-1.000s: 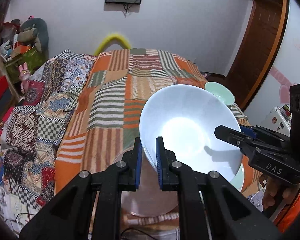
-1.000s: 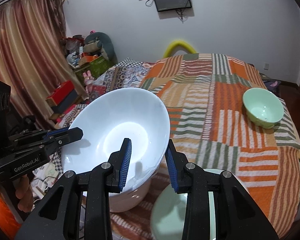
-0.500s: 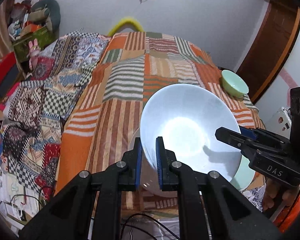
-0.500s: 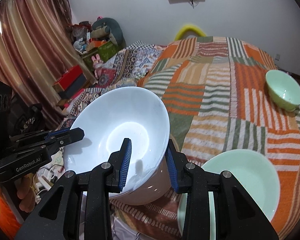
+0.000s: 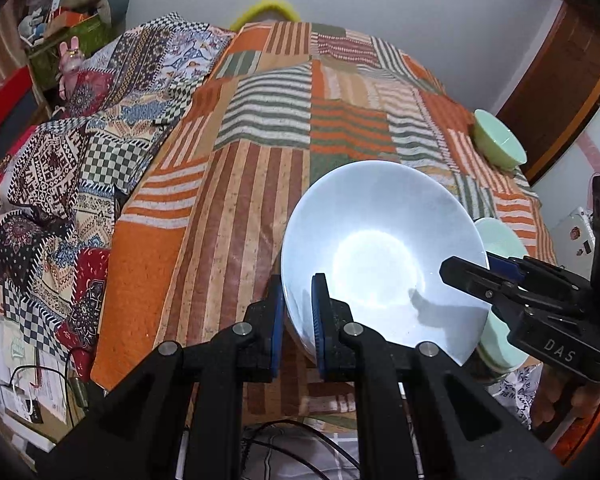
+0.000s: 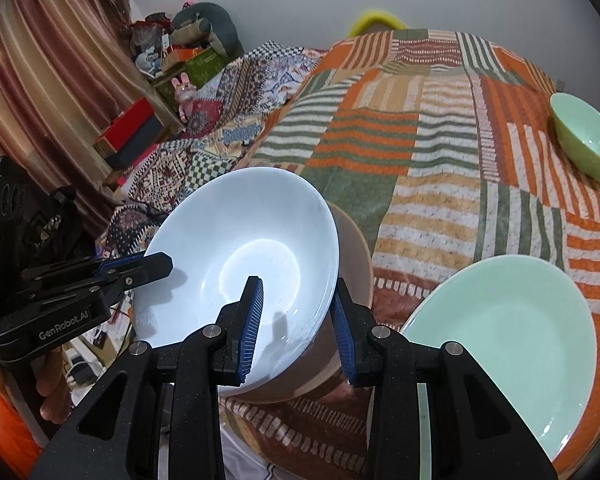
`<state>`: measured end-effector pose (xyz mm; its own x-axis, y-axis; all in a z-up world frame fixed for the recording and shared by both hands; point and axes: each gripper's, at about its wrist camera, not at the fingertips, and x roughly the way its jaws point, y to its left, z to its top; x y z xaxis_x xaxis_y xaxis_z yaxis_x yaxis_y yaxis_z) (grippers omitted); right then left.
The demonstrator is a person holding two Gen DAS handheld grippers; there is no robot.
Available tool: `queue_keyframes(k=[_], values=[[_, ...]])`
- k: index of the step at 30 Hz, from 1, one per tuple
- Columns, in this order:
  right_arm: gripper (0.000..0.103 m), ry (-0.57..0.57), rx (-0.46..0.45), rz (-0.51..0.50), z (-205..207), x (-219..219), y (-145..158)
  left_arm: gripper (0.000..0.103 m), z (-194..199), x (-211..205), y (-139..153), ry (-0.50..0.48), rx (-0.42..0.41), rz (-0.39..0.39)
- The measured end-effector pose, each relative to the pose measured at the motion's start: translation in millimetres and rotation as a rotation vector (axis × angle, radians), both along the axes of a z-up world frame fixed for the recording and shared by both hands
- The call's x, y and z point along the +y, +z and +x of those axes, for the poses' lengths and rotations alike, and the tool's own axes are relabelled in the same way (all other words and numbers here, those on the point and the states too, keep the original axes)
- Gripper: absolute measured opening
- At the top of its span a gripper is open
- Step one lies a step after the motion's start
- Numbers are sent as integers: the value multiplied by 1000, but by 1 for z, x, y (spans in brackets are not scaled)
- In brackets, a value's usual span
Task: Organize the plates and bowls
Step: 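Lift the white spotted bowl with both grippers and carry it over the pink bowl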
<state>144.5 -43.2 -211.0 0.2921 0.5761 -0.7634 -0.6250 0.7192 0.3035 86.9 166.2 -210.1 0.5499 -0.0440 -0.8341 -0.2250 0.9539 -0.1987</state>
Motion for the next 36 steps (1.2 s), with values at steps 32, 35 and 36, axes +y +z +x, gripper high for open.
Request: queue_keyframes(k=[32, 35, 36], values=[[34, 26, -89, -136, -4, 16, -10, 12, 12, 1, -30, 2, 64, 21], [35, 32, -91, -153, -5, 17, -9, 12, 12, 0, -29, 3, 69, 22], [35, 32, -85, -153, -4, 17, -9, 12, 12, 0, -28, 5, 68, 23]])
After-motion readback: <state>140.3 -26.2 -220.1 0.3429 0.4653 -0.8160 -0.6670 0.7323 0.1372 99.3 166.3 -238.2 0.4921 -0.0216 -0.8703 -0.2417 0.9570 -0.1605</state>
